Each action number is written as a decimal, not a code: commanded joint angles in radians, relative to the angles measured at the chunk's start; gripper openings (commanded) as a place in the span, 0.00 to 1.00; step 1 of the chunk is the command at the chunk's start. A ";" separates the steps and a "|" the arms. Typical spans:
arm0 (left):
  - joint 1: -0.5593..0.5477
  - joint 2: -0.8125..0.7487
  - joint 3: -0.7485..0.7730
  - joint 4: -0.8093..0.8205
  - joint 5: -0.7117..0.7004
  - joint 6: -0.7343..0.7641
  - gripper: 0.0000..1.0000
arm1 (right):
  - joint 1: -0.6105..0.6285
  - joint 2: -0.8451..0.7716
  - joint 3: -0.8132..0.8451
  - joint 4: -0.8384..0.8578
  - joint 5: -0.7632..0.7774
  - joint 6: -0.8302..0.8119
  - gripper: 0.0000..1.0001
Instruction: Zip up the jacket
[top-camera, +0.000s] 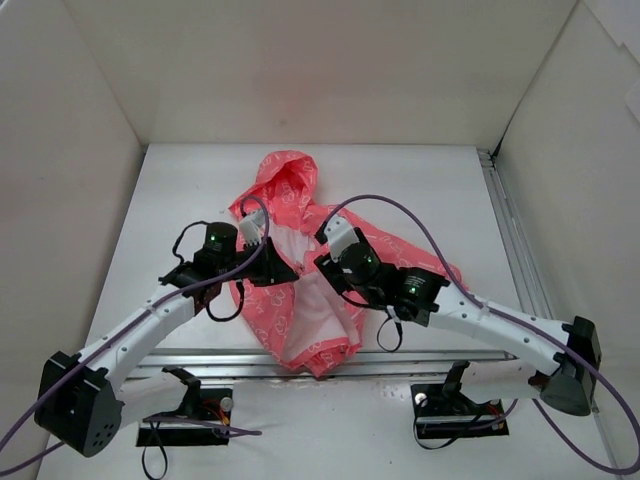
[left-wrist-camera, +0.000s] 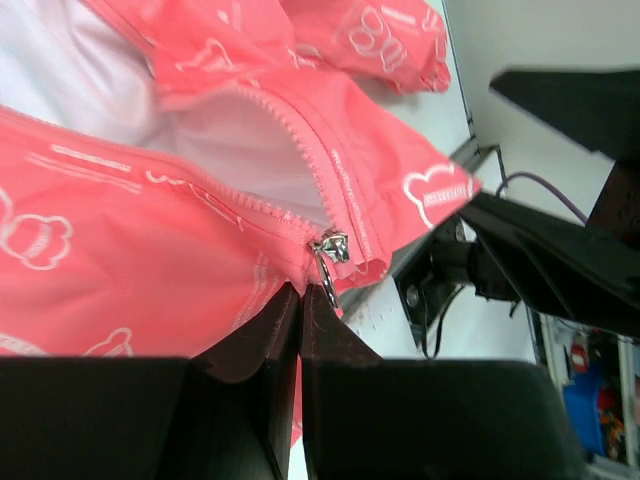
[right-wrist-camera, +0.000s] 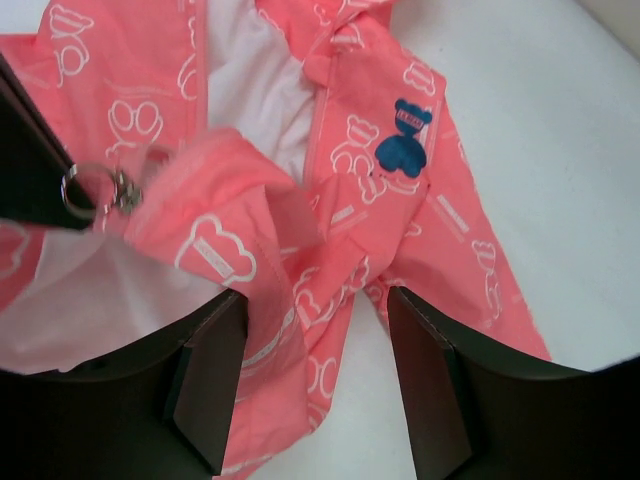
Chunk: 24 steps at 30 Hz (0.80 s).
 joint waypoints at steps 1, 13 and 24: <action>0.029 -0.057 0.077 -0.042 -0.099 0.046 0.00 | -0.004 -0.067 0.003 -0.081 -0.047 0.114 0.54; 0.039 -0.024 0.087 -0.063 -0.038 0.097 0.00 | 0.065 -0.100 0.225 -0.181 -0.248 0.028 0.37; 0.039 -0.014 0.082 0.010 0.052 0.032 0.00 | 0.065 0.081 0.265 -0.071 -0.424 -0.061 0.19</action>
